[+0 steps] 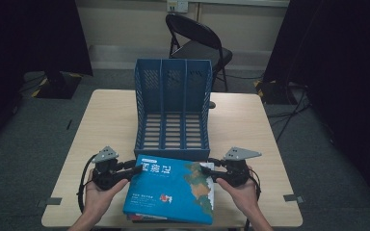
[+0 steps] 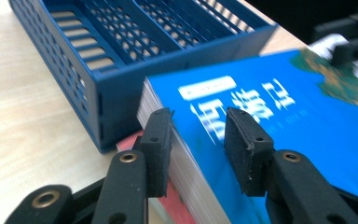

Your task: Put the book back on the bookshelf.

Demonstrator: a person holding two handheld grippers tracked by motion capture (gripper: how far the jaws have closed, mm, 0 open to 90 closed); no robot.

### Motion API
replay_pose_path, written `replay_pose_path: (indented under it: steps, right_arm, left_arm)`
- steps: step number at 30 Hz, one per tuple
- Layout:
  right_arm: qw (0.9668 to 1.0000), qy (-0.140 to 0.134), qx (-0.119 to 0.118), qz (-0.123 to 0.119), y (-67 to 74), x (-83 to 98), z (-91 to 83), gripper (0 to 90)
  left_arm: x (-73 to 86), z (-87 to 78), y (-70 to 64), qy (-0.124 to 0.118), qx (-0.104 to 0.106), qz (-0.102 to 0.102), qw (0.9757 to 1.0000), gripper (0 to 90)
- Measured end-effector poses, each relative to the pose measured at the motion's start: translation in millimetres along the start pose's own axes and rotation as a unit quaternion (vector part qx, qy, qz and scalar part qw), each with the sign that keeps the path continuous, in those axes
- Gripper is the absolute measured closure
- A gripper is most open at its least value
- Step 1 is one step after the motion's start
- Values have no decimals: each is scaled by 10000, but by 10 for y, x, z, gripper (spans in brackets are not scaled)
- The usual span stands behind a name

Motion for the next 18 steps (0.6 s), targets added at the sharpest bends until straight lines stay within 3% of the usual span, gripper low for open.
replay_pose_path:
  steps: [4, 7, 10, 18]
  right_arm:
    - [10000, -52, -16, -29, -34, -61, 59, 501]
    - [10000, -40, -55, 61, -52, -61, 126, 497]
    - [9995, -5, -295, 77, 13, -37, 157, 540]
    - [9991, 108, -401, 66, 62, 34, 35, 579]
  left_arm:
    - [69, -84, -52, 40, 87, -160, 9998, 617]
    - [65, -79, -61, 58, 25, -32, 10000, 618]
    - [67, -75, -57, 36, 65, -89, 9999, 618]
    - [7, 42, -60, 113, 133, 18, 9998, 625]
Point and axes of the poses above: each handheld gripper's, and its own axes: z roughly forward along the jaws, x roughly out of its underside, y roughly to its left, the point moved 9 cm from there along z, roughly forward along the jaws, and after that the axes turned 6 degrees about -y, right-handed, at the moved point
